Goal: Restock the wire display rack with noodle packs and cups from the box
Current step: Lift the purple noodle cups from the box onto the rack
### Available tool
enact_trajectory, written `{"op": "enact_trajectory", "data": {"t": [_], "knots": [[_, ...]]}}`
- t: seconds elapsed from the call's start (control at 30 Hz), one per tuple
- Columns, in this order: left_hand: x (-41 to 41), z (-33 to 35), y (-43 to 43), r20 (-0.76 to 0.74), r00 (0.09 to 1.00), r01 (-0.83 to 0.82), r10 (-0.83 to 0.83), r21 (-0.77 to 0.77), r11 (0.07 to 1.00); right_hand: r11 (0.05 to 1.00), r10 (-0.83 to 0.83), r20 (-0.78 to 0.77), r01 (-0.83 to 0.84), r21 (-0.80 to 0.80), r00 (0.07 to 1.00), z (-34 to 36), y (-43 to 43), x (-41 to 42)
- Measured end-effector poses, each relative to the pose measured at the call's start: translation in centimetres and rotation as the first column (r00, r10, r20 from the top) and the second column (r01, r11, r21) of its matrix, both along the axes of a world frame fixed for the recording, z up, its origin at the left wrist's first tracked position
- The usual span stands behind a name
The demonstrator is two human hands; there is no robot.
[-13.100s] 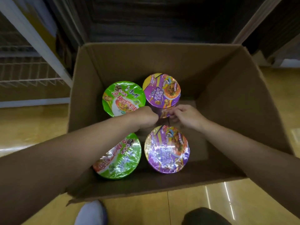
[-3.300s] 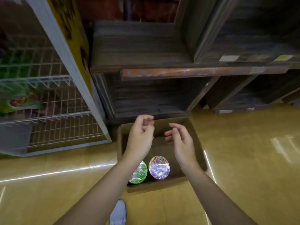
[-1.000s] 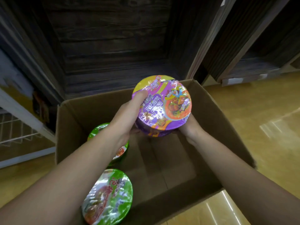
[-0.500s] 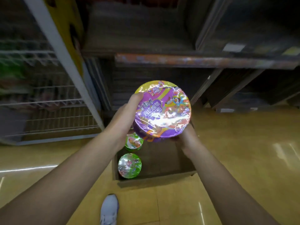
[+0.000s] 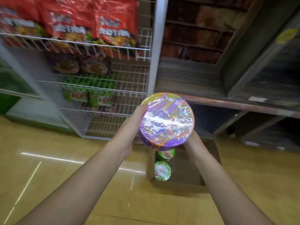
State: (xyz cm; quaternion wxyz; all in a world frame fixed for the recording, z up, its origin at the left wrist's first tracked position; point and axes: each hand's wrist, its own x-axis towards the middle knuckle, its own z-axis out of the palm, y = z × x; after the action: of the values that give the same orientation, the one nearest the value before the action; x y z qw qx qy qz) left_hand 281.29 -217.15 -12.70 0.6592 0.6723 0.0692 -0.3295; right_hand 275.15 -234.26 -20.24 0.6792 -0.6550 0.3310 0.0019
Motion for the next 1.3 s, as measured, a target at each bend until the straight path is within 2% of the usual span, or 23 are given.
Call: {"op": "enact_trajectory", "data": {"t": [0.37, 0.53, 0.7, 0.8, 0.97, 1.17, 1.3], "knots": [[11.1, -2.3, 20.1, -0.012, 0.999, 0.041, -0.042, -0.032, 0.999, 0.997, 0.03, -0.054, -0.026, 0.07, 0.998, 0.5, 20.2, 10.3], [15.4, -4.7, 24.0, -0.045, 0.999, 0.029, -0.029, -0.004, 1.0, 0.987, 0.031, -0.066, -0.02, 0.161, 0.997, -1.3, 23.9, 14.0], [18.6, -8.9, 23.8, -0.088, 0.996, 0.034, -0.033, 0.019, 0.999, 0.981, 0.046, -0.061, -0.034, 0.19, 0.997, -4.8, 23.4, 17.2], [19.9, -12.3, 22.7, -0.123, 0.991, 0.055, -0.049, 0.043, 0.998, 0.98, 0.061, -0.097, -0.041, 0.197, 0.993, -8.4, 22.0, 18.8], [22.4, -20.5, 20.9, -0.141, 0.988, 0.078, -0.07, 0.052, 0.996, 0.993, 0.046, -0.166, -0.027, 0.113, 0.985, -17.2, 19.9, 21.5], [25.4, -34.3, 20.3, -0.244, 0.968, 0.052, -0.05, 0.002, 0.999, 0.995, 0.095, -0.204, -0.086, 0.054, 0.974, -30.4, 18.6, 24.5], [28.8, -43.9, 19.2, -0.252, 0.964, 0.078, -0.083, -0.03, 0.996, 0.984, 0.136, -0.246, -0.161, -0.082, 0.96, -40.6, 17.1, 27.6]]}}
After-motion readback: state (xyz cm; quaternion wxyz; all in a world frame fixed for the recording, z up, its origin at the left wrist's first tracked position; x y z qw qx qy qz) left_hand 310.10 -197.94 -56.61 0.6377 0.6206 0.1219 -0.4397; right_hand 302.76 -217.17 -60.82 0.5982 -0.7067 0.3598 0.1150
